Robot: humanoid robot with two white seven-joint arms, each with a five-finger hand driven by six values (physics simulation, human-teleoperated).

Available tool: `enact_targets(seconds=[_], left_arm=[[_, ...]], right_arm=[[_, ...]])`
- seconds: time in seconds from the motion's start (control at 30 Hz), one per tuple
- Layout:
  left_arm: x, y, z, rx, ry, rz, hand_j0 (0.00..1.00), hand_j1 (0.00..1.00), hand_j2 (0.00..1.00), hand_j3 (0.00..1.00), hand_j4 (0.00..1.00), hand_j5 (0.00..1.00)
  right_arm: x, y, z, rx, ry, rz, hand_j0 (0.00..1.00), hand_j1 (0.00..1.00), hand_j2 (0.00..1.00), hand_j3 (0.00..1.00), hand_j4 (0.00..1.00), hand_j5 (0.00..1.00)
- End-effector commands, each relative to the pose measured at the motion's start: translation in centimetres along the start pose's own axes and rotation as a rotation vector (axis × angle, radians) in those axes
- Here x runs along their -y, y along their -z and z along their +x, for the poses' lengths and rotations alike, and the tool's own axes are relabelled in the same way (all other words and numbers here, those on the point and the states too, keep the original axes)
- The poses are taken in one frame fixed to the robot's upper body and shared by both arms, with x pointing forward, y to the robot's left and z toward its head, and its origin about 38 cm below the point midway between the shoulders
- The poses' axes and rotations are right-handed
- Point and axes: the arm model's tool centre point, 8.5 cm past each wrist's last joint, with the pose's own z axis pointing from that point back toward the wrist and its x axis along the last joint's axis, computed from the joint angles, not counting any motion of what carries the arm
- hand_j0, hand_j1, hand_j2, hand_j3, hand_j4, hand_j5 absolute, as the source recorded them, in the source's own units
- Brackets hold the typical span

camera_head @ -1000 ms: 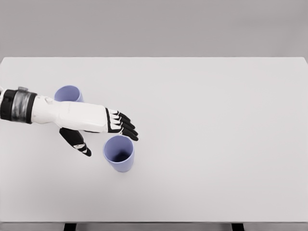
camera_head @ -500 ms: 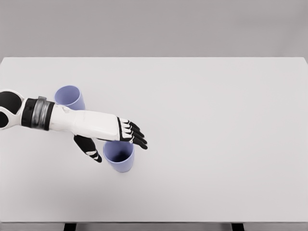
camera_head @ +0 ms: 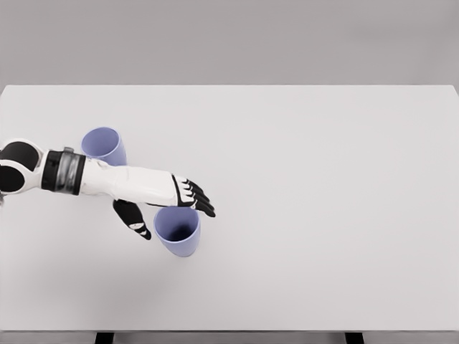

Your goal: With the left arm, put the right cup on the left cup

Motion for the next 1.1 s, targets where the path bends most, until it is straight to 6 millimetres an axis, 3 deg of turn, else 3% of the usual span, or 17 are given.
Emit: enact_targets(seconds=[0.0, 0.23, 0.33, 0.37, 0.43, 0.57, 0.73, 0.87, 1.07], left_arm=[[-0.1, 0.3, -0.2, -0.003, 0.005, 0.001, 1.00, 1.00, 1.00, 1.00, 1.00, 1.00], [1.2, 1.0, -0.9, -0.016, -0.006, -0.020, 1.00, 1.00, 1.00, 1.00, 1.00, 1.00], [1.5, 1.1, -0.9, -0.015, -0.017, -0.012, 0.75, 0.75, 0.75, 0.75, 0.75, 0.75], [1.5, 1.0, -0.8, -0.013, -0.020, -0.008, 0.58, 0.58, 0.58, 0.58, 0.58, 0.58], [1.2, 0.7, -0.8, -0.016, -0.017, 0.010, 0.52, 0.52, 0.52, 0.52, 0.52, 0.52], [-0.2, -0.5, -0.1, -0.003, -0.014, 0.065, 0.51, 0.51, 0.51, 0.51, 0.51, 0.51], [-2.0, -6.2, -0.4, -0.085, -0.045, 0.157, 0.51, 0.51, 0.51, 0.51, 0.51, 0.51], [-3.2, -9.7, -0.2, -0.142, -0.042, 0.185, 0.51, 0.51, 0.51, 0.51, 0.51, 0.51], [-6.2, -12.5, 0.7, -0.160, -0.019, 0.255, 0.52, 0.52, 0.52, 0.52, 0.52, 0.52]], right_arm=[[0.0, 0.0, 0.0, 0.000, 0.000, 0.000, 1.00, 1.00, 1.00, 1.00, 1.00, 1.00], [0.0, 0.0, 0.0, 0.000, 0.000, 0.000, 1.00, 1.00, 1.00, 1.00, 1.00, 1.00], [0.0, 0.0, 0.0, 0.000, 0.000, 0.000, 1.00, 1.00, 1.00, 1.00, 1.00, 1.00], [0.0, 0.0, 0.0, 0.000, 0.000, 0.000, 1.00, 1.00, 1.00, 1.00, 1.00, 1.00], [0.0, 0.0, 0.0, 0.000, -0.001, 0.000, 1.00, 1.00, 1.00, 1.00, 1.00, 1.00], [0.0, 0.0, 0.0, 0.000, 0.000, 0.000, 1.00, 1.00, 1.00, 1.00, 1.00, 1.00], [0.0, 0.0, 0.0, 0.000, -0.001, 0.000, 1.00, 1.00, 1.00, 1.00, 1.00, 1.00], [0.0, 0.0, 0.0, 0.000, 0.000, 0.000, 1.00, 1.00, 1.00, 1.00, 1.00, 1.00], [0.0, 0.0, 0.0, 0.000, -0.001, 0.000, 1.00, 1.00, 1.00, 1.00, 1.00, 1.00]])
